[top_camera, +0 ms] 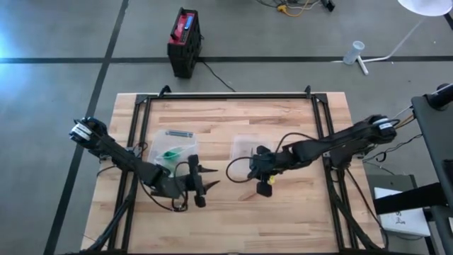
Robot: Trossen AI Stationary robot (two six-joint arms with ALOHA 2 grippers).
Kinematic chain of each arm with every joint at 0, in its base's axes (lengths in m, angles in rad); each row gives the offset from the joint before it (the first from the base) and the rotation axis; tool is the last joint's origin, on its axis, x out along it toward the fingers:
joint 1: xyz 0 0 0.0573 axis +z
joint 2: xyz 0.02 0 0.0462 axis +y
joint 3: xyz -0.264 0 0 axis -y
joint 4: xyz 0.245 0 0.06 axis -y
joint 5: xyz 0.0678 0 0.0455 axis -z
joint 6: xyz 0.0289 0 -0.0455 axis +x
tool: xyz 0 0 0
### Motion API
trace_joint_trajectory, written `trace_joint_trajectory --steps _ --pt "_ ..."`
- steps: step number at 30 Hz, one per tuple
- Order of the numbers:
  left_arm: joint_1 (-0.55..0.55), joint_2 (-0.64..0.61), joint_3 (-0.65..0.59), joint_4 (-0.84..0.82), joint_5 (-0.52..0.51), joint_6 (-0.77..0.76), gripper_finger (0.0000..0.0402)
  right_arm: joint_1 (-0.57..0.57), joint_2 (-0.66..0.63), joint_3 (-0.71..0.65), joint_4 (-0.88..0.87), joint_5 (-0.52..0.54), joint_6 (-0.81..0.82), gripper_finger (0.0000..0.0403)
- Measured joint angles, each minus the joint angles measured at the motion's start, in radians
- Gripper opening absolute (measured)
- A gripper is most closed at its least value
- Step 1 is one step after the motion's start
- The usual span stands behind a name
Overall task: Roll bandage
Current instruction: Close the transparent bin
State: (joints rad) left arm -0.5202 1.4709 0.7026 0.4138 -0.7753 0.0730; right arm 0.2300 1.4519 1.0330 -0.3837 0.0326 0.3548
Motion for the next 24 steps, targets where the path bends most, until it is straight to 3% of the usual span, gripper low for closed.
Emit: trace_joint_trajectory --steps 5,12,17,20,24 --pt "0.026 0.0 -0.015 0.038 0.063 0.164 0.0218 0.01 0.008 0.047 -0.026 -0.013 0.0 0.0001" --pt "0.094 0.03 0.016 0.039 0.086 0.239 0.0238 0.03 0.043 0.147 -0.054 -0.037 -0.039 0.0" --pt "0.11 0.103 0.086 0.035 0.163 0.325 0.0232 0.047 0.051 0.191 -0.057 -0.025 -0.052 0.0" --pt "0.11 0.146 0.141 0.012 0.145 0.338 0.0225 0.055 0.051 0.207 -0.06 -0.008 -0.06 0.0" --pt "0.116 0.178 0.249 -0.111 0.132 0.218 0.0157 0.074 0.05 0.232 -0.062 -0.001 -0.085 0.0001"
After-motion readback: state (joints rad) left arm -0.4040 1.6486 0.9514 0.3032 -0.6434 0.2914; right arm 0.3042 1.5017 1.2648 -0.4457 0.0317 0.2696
